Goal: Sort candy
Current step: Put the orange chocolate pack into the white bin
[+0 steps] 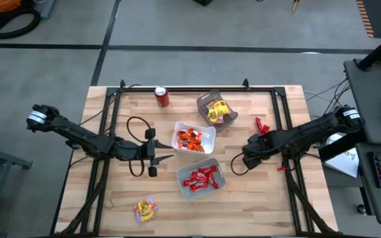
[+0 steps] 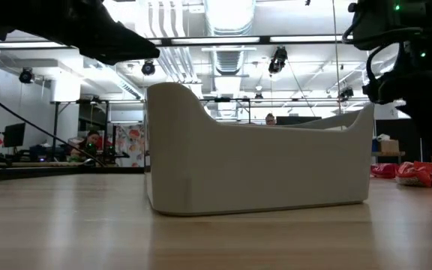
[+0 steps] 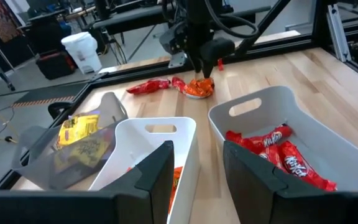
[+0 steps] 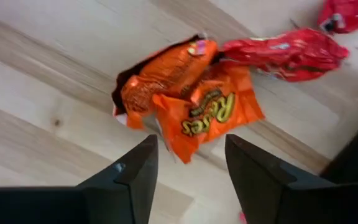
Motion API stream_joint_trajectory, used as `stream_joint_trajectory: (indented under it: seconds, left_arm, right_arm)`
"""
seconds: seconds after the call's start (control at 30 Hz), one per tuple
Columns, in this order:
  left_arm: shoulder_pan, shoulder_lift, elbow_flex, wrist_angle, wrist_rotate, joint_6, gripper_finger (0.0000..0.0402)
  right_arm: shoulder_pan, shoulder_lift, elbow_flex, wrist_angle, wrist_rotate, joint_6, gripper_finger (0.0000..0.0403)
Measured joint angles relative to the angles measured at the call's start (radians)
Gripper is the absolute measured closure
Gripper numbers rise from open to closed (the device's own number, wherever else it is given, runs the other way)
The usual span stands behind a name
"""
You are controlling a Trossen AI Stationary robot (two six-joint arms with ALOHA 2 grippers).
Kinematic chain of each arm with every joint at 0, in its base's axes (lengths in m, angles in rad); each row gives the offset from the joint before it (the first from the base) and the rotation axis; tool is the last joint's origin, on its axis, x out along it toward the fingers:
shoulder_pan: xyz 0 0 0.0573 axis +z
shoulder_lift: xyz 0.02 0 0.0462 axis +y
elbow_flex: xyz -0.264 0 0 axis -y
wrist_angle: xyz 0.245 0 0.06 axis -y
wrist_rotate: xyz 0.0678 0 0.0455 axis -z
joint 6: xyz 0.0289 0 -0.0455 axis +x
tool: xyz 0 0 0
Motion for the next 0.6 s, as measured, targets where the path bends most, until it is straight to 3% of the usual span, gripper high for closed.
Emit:
stream_joint_trajectory:
  seconds: [0.4, 0.6]
  left_arm:
    - [0.000, 0.029, 0.000, 0.034, 0.000, -0.009, 0.0278]
    - [0.000, 0.029, 0.000, 0.046, 0.000, -0.011, 0.0278]
  right_arm:
    - [0.000, 0.001, -0.157, 0.196, 0.000, 0.012, 0.0226]
    - [0.000, -0.003, -0.178, 0.208, 0.000, 0.006, 0.0278]
